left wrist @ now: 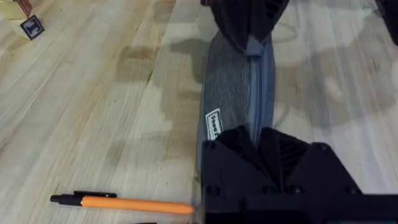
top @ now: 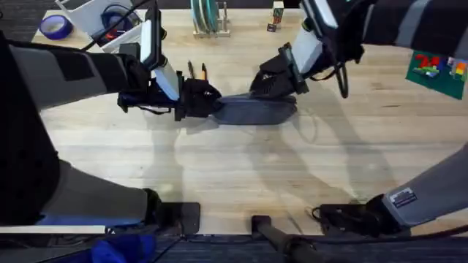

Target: Unzip the bag, pick up the pens from the table one at a time and place them inside, then zip the bag closed.

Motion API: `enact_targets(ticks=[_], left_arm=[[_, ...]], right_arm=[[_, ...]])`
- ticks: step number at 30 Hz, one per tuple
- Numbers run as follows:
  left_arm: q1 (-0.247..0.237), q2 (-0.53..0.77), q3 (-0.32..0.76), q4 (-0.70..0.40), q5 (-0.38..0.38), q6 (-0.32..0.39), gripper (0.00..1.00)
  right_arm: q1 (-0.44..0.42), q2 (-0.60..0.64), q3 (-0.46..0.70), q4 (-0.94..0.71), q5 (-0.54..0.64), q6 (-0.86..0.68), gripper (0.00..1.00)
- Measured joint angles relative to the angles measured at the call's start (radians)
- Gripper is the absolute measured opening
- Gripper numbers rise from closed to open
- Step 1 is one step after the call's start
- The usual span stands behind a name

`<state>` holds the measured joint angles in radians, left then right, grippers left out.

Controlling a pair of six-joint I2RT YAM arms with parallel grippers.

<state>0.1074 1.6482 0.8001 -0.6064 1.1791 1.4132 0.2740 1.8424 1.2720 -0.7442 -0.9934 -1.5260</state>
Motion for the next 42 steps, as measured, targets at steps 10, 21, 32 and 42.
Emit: enact_targets(ticks=[10,21,32,42], left_arm=[[0.000,0.000,0.000,0.000,0.000,0.000,0.042],[0.000,0.000,0.000,0.000,0.000,0.000,0.042],[0.000,0.000,0.000,-0.001,0.000,0.000,0.042],[0.000,0.000,0.000,-0.003,0.000,0.000,0.042]], right_arm=[[0.062,0.010,0.000,0.112,-0.003,0.092,0.030],[0.108,0.010,0.000,0.189,-0.001,0.158,0.030],[0.170,0.010,-0.002,0.277,0.014,0.232,0.030],[0.209,0.010,-0.002,0.312,0.051,0.266,0.030]])
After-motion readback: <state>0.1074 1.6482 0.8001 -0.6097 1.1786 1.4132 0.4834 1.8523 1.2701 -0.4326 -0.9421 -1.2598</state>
